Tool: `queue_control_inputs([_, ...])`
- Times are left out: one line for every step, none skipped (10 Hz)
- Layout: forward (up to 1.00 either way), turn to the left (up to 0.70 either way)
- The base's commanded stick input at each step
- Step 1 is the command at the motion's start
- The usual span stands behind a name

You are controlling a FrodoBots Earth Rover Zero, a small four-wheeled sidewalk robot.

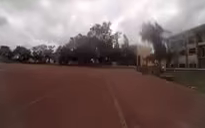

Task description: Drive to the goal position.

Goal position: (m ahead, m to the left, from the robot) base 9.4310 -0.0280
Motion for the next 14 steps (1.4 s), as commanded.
queue_control_inputs([0.83, 0.00])
queue_control_inputs([0.85, 0.00])
queue_control_inputs([0.85, 0.00])
queue_control_inputs([0.89, 0.00])
queue_control_inputs([0.97, 0.00])
queue_control_inputs([1.00, 0.00])
queue_control_inputs([1.00, 0.00])
queue_control_inputs([1.00, 0.00])
queue_control_inputs([1.00, 0.00])
queue_control_inputs([1.00, 0.00])
queue_control_inputs([1.00, 0.00])
queue_control_inputs([1.00, 0.00])
queue_control_inputs([1.00, 0.00])
queue_control_inputs([1.00, 0.02])
